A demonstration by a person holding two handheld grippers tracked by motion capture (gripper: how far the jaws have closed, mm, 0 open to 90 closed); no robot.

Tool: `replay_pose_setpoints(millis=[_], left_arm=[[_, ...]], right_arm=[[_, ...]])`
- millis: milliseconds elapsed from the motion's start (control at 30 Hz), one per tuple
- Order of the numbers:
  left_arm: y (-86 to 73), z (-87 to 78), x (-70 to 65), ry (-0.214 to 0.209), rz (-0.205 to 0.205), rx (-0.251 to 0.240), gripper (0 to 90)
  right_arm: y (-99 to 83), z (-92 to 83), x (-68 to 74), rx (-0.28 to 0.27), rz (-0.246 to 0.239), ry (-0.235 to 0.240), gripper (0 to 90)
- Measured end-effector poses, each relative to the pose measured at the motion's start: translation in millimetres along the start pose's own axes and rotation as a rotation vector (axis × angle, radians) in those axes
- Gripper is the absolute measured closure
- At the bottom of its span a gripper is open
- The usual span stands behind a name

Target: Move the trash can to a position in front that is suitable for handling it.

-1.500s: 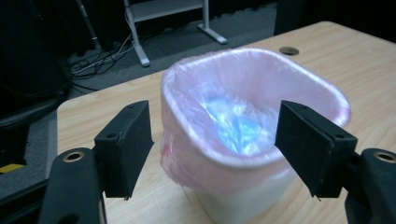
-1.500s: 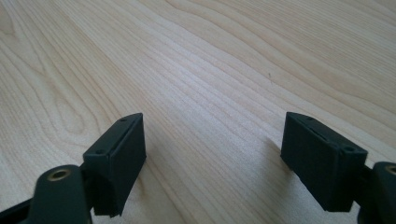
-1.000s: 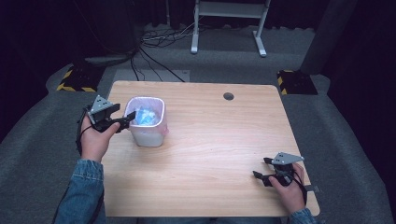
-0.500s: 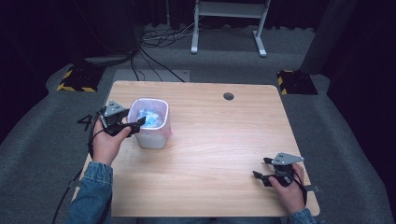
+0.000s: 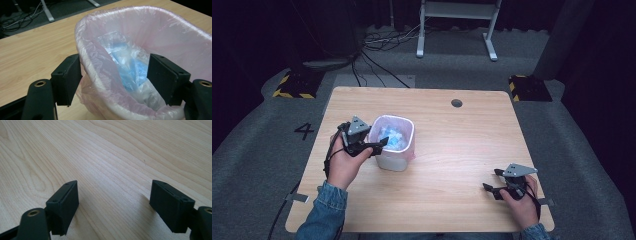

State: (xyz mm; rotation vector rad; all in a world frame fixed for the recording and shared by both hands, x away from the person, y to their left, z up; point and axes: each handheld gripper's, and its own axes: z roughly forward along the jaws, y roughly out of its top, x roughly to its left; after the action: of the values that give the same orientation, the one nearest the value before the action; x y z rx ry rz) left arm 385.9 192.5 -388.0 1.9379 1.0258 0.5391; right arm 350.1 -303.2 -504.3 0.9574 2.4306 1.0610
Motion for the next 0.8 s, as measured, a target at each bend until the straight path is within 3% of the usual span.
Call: replay_pose_setpoints(millis=[333, 433, 533, 633, 800], left_arm=[[-0.2, -0.8, -51.3, -0.098, 0.032, 0.031, 27.4], [0.5, -3.8, -61.3, -0.119, 0.043, 0.037, 27.4], [2.4, -10.2, -64.2, -0.131, 0.051, 0.011, 24.7], [5.4, -18.4, -60.9, -0.128, 0.053, -0.046, 20.8], [5.8, -28.1, -37.4, -0.048, 0.042, -0.102, 20.5]], right_arm=[[-0.1, -0.1, 0.4, -0.002, -0.002, -0.002, 23.2], [-0.1, -0.1, 0.5, -0.002, -0.003, -0.003, 23.2], [-0.1, -0.1, 0.7, -0.003, -0.005, -0.005, 23.2], [-0.1, -0.1, 0.6, -0.003, -0.005, -0.005, 23.2], [-0.1, -0.3, 1.0, -0.003, -0.008, -0.007, 23.2]])
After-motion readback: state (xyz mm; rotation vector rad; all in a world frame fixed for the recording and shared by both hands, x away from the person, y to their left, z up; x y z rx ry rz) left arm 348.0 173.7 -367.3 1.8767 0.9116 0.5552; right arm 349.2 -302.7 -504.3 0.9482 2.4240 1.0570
